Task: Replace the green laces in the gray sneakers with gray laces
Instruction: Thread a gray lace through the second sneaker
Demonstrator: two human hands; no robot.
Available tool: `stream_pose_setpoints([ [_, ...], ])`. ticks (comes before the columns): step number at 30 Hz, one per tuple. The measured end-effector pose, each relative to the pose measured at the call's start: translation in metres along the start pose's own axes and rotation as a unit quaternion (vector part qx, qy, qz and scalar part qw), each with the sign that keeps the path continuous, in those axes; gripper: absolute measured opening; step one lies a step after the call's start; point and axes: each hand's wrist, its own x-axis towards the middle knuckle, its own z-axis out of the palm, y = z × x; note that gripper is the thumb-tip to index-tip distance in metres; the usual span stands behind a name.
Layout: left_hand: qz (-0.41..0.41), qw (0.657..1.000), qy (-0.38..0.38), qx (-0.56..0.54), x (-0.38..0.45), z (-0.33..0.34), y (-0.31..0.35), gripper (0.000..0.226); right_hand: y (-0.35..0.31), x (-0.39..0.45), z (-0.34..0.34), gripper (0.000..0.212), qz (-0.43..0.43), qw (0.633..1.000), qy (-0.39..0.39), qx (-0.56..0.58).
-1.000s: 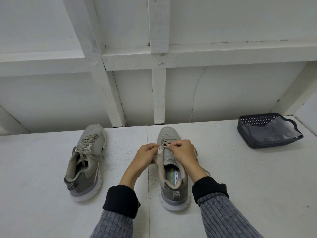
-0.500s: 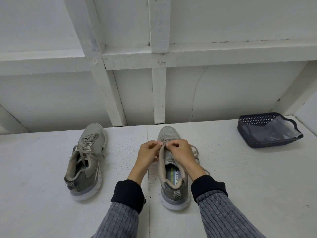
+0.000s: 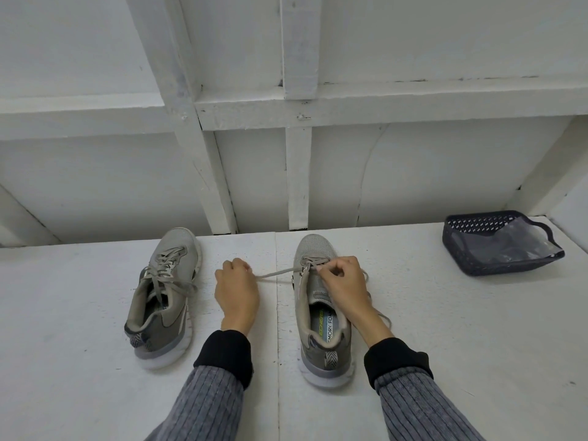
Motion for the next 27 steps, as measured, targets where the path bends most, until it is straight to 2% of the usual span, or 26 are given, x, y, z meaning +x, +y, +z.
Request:
stream_pose_setpoints([
  [2,0.089,0.993,-0.04,-0.06,0.0,0.001,0.012,0.022,0.001,0.001,0.001,0.01,0.002,1.0,-0.008,-0.002],
  [5,0.172,0.959,-0.146,-0.172,-0.005,0.005,0.035,0.018,0.001,0.001,0.0,0.011,-0.003,1.0,-0.007,-0.008],
  [7,0.18,0.954,-0.163,-0.176,-0.008,0.008,0.043,0.009,0.002,0.001,-0.001,0.012,-0.005,1.0,-0.005,-0.014],
  [10,0.143,0.961,-0.153,-0.18,-0.008,0.008,0.042,0.018,0.001,0.001,-0.001,0.017,-0.005,1.0,-0.006,-0.015],
  [13,0.09,0.984,-0.111,-0.104,-0.008,0.006,0.034,0.02,-0.002,0.0,-0.002,0.025,-0.002,1.0,0.002,-0.022],
  [15,0.038,0.997,-0.065,0.015,-0.005,0.005,0.02,0.025,-0.003,-0.001,-0.003,0.03,-0.005,0.999,0.01,-0.034],
  [17,-0.007,0.99,-0.045,0.131,-0.004,0.004,0.007,0.025,-0.001,0.0,-0.004,0.032,-0.003,1.0,0.015,-0.028],
  [19,-0.009,0.985,-0.038,0.17,-0.002,0.006,0.0,0.023,-0.001,0.003,-0.007,0.032,0.002,1.0,0.017,-0.02],
  [20,0.014,0.987,-0.039,0.155,-0.002,0.006,0.001,0.022,0.0,0.005,-0.008,0.032,0.006,1.0,0.018,-0.02],
  [22,0.084,0.994,-0.062,0.04,-0.003,0.004,0.012,0.022,-0.001,0.009,-0.012,0.032,0.018,1.0,0.012,-0.013],
  [24,0.14,0.975,-0.138,-0.1,-0.007,0.0,0.03,0.026,-0.003,0.014,-0.013,0.032,0.037,0.999,-0.008,0.014],
  [25,0.163,0.962,-0.172,-0.139,-0.009,-0.001,0.038,0.026,-0.005,0.017,-0.013,0.03,0.044,0.998,-0.015,0.036],
  [27,0.182,0.951,-0.192,-0.156,-0.012,0.002,0.05,0.021,-0.011,0.022,-0.012,0.023,0.055,0.995,-0.015,0.084],
])
